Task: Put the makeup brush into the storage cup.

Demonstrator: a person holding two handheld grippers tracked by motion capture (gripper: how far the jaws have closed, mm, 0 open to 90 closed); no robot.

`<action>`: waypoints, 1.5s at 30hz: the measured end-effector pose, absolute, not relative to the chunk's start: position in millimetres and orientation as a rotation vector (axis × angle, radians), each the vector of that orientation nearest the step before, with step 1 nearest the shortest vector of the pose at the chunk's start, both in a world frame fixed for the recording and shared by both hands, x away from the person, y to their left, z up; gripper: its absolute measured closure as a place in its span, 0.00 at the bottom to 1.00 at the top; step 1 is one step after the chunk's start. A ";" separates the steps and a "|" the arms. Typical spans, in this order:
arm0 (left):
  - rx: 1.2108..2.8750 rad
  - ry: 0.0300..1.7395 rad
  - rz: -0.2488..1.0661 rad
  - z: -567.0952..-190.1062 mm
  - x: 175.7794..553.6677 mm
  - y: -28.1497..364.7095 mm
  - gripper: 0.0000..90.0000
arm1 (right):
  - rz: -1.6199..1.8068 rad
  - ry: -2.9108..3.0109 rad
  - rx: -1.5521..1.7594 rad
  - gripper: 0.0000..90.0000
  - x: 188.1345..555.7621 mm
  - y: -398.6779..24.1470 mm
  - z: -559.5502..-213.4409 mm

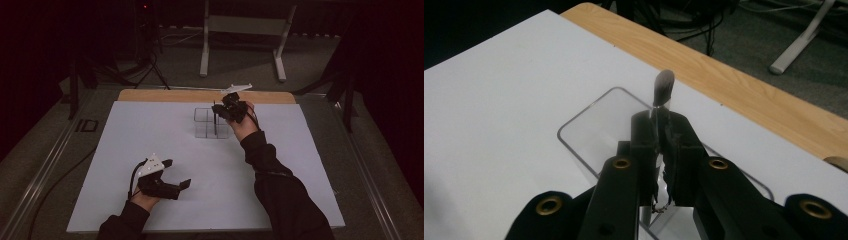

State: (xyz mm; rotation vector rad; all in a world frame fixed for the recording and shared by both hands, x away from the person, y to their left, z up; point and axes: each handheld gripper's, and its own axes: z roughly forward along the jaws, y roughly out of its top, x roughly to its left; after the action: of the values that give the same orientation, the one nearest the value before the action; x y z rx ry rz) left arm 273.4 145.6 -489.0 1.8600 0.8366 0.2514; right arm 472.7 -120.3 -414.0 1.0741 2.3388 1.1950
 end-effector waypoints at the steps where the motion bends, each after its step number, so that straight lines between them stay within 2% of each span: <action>1: 1.860 0.838 0.254 -489.1 273.4 145.4 0.02 | 1.197 2.341 1.081 0.93 472.9 -120.4 -414.4; 11: 1.861 0.838 0.249 -489.1 273.8 145.5 0.02 | 1.144 2.371 1.091 0.92 473.3 -117.2 -423.5; 13: 1.861 0.839 0.255 -489.1 273.8 145.3 0.02 | 1.150 2.388 1.116 0.74 474.9 -117.6 -423.0; 17: 1.863 0.838 0.252 -489.1 273.8 144.9 0.02 | 1.175 2.361 1.118 0.47 472.9 -121.4 -416.4; 18: 1.865 0.839 0.254 -489.1 273.8 144.8 0.02 | 1.171 2.351 1.128 0.37 472.3 -122.5 -413.8; 20: 1.869 0.836 0.252 -488.9 273.9 144.5 0.02 | 1.169 2.345 1.134 0.35 472.0 -123.3 -412.4; 22: 1.876 0.832 0.252 -488.6 273.9 144.2 0.02 | 1.207 2.365 1.163 0.16 470.8 -128.3 -407.9; 23: 1.873 0.833 0.252 -488.5 273.7 144.1 0.02 | 1.227 2.396 1.137 0.14 469.6 -129.8 -407.3; 30: 1.884 0.802 0.256 -486.3 271.7 142.6 0.02 | 1.325 2.412 1.072 0.13 453.1 -134.3 -399.8; 36: 1.893 0.768 0.247 -481.4 269.5 141.4 0.02 | 1.387 2.382 0.991 0.20 440.0 -137.6 -394.2; 45: 1.896 0.709 0.192 -469.0 271.1 148.1 0.02 | 1.437 2.412 0.906 0.21 413.1 -144.2 -390.7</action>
State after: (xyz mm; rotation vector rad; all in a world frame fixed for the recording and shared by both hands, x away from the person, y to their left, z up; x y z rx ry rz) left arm 271.1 148.1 -469.0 1.8958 0.7094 0.1923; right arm 413.1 -144.2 -390.7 0.9055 2.4120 1.4373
